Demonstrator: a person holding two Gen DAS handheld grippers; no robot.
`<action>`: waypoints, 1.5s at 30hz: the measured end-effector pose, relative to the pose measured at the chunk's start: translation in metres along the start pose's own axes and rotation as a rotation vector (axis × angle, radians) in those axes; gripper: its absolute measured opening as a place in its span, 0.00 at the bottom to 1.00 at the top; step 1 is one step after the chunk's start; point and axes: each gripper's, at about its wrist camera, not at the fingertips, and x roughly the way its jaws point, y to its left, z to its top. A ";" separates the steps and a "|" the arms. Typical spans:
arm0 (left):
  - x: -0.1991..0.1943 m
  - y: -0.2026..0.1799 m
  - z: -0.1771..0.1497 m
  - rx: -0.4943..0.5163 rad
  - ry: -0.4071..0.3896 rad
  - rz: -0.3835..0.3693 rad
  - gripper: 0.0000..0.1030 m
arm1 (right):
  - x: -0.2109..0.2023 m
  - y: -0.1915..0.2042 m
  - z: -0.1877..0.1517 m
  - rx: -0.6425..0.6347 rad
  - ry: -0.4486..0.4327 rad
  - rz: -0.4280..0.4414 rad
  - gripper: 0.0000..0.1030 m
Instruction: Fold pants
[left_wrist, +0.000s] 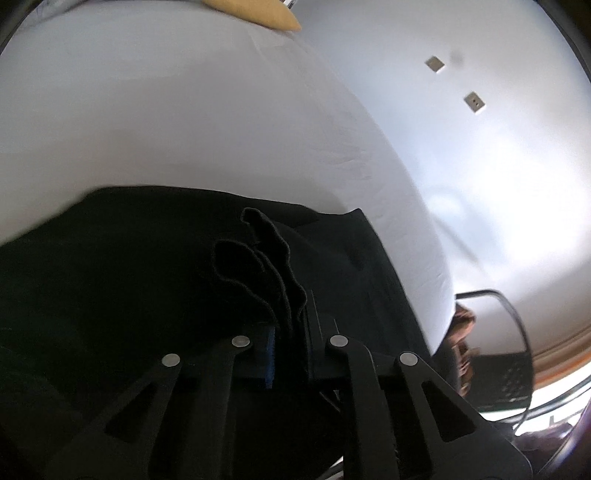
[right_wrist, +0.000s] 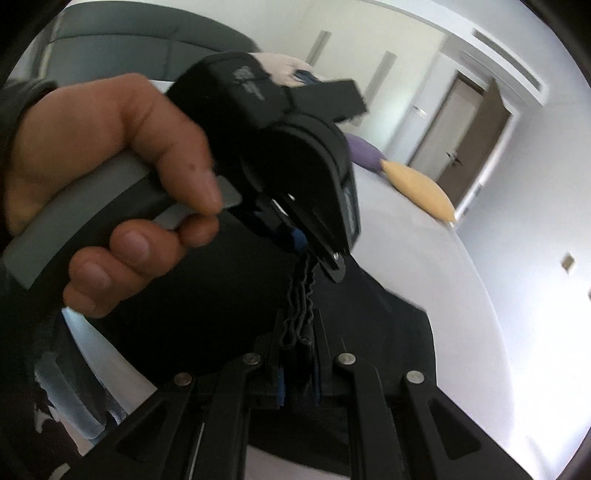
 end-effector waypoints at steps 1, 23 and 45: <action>-0.004 0.006 0.001 0.007 0.005 0.009 0.10 | 0.004 0.003 0.004 -0.014 -0.004 0.011 0.12; -0.053 0.133 -0.022 -0.024 0.022 0.089 0.11 | 0.068 0.039 0.015 -0.195 0.097 0.167 0.14; -0.054 0.065 -0.096 0.224 -0.072 0.518 0.29 | 0.112 -0.287 -0.066 0.813 0.161 0.717 0.24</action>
